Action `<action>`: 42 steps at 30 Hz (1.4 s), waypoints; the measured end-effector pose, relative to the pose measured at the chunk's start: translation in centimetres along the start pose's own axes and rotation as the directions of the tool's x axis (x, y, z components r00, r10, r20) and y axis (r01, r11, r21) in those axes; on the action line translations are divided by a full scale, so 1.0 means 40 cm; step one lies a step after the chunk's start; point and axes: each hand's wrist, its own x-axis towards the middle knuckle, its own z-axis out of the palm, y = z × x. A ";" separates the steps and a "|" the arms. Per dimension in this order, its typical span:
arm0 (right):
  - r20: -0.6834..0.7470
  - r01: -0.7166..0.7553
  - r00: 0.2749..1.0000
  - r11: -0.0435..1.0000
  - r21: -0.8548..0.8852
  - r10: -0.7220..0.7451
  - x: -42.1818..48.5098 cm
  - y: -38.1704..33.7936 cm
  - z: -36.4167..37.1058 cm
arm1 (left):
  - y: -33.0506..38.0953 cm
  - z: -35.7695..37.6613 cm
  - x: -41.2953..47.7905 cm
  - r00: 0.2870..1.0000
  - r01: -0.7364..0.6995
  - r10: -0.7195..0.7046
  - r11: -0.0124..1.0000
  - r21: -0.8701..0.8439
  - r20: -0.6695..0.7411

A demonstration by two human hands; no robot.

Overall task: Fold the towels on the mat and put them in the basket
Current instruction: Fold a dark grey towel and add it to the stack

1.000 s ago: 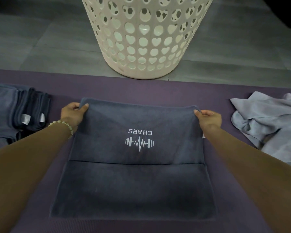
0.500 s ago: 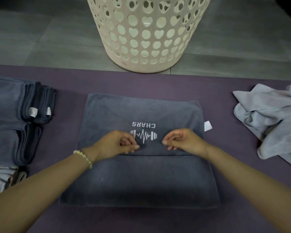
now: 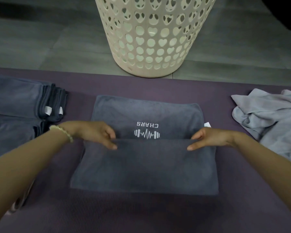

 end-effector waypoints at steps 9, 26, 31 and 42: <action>-0.643 0.240 0.733 0.799 0.551 0.223 0.094 0.031 -0.060 | -0.095 -0.093 0.068 0.646 -0.112 -0.300 0.872 -0.476 -0.702; -0.774 0.266 0.513 0.789 0.554 0.370 0.160 0.029 -0.077 | -0.142 -0.043 0.131 0.536 -0.067 -0.423 0.842 -0.536 -0.731; -0.727 0.269 0.578 0.755 0.598 0.371 0.145 0.039 -0.067 | -0.123 -0.042 0.128 0.571 -0.088 -0.430 0.815 -0.573 -0.699; -0.593 0.211 0.741 0.729 0.651 0.315 0.047 0.035 0.019 | -0.142 -0.033 0.107 0.560 -0.021 -0.499 0.790 -0.613 -0.661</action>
